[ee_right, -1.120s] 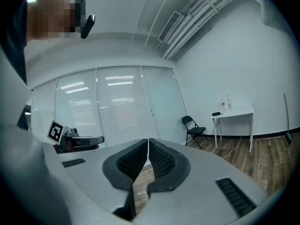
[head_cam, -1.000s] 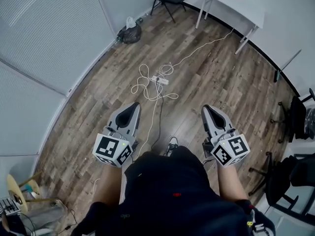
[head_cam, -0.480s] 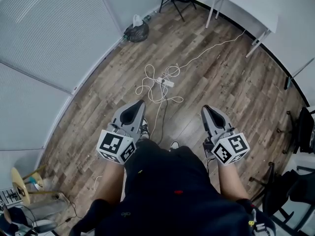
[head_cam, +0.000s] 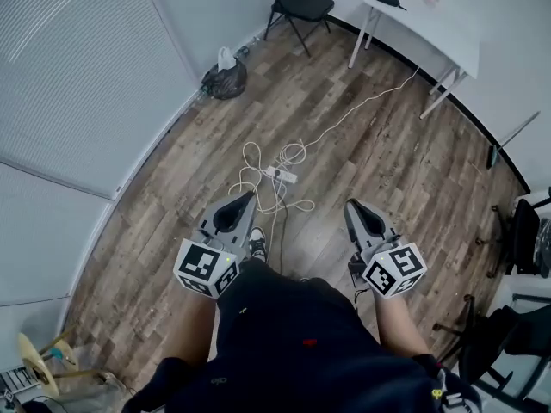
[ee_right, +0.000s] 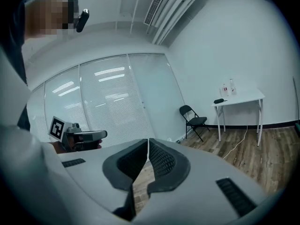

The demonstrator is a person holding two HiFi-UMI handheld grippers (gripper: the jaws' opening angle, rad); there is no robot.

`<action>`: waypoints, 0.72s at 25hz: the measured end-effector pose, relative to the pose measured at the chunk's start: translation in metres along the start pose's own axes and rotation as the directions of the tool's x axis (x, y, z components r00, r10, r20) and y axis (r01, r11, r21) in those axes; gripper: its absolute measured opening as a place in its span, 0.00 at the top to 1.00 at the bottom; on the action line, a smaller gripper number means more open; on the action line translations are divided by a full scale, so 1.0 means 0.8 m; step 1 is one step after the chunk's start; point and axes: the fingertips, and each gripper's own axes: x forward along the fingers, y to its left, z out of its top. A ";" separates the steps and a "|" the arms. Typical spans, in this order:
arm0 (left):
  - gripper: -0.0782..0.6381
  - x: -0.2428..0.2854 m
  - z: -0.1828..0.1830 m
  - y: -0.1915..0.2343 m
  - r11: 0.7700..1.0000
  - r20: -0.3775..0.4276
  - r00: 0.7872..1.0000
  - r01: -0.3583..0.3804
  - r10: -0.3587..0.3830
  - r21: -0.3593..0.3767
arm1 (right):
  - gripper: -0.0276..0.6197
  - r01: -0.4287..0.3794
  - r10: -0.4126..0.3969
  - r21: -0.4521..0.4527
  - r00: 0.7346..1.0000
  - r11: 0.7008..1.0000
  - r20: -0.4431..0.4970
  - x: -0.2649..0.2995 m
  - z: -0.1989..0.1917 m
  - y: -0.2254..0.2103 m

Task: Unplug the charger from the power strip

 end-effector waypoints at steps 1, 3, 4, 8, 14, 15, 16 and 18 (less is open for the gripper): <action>0.86 0.008 0.005 0.018 1.000 -0.006 1.000 0.009 -0.009 0.004 | 0.92 0.007 -0.007 0.002 1.000 1.000 -0.001 0.020 0.007 0.000; 0.86 0.020 0.014 0.058 1.000 -0.020 0.999 0.027 -0.027 0.008 | 0.92 0.025 -0.025 -0.002 1.000 1.000 -0.003 0.062 0.023 0.004; 0.86 0.024 0.018 0.080 0.999 -0.026 0.999 0.033 -0.033 0.004 | 0.92 0.036 -0.036 -0.005 0.999 0.999 -0.003 0.082 0.031 0.006; 0.86 0.042 0.012 0.163 0.999 -0.059 0.998 0.035 -0.036 -0.015 | 0.92 0.063 -0.064 -0.046 0.997 0.997 -0.032 0.154 0.047 0.008; 0.86 0.095 -0.036 0.231 0.999 -0.125 0.992 0.022 -0.028 -0.045 | 0.92 0.093 -0.096 -0.038 0.991 0.995 -0.089 0.236 0.014 -0.051; 0.86 0.105 -0.052 0.241 0.998 -0.141 0.990 0.015 -0.023 -0.055 | 0.92 0.090 -0.095 -0.051 0.990 0.995 -0.105 0.253 0.002 -0.064; 0.86 0.116 -0.069 0.251 0.998 -0.157 0.987 0.006 -0.015 -0.063 | 0.92 0.086 -0.094 -0.072 0.988 0.994 -0.123 0.270 -0.012 -0.078; 0.86 0.143 -0.107 0.268 0.998 -0.188 0.982 -0.007 -0.005 -0.063 | 0.92 0.073 -0.092 -0.116 0.981 0.991 -0.171 0.304 -0.050 -0.112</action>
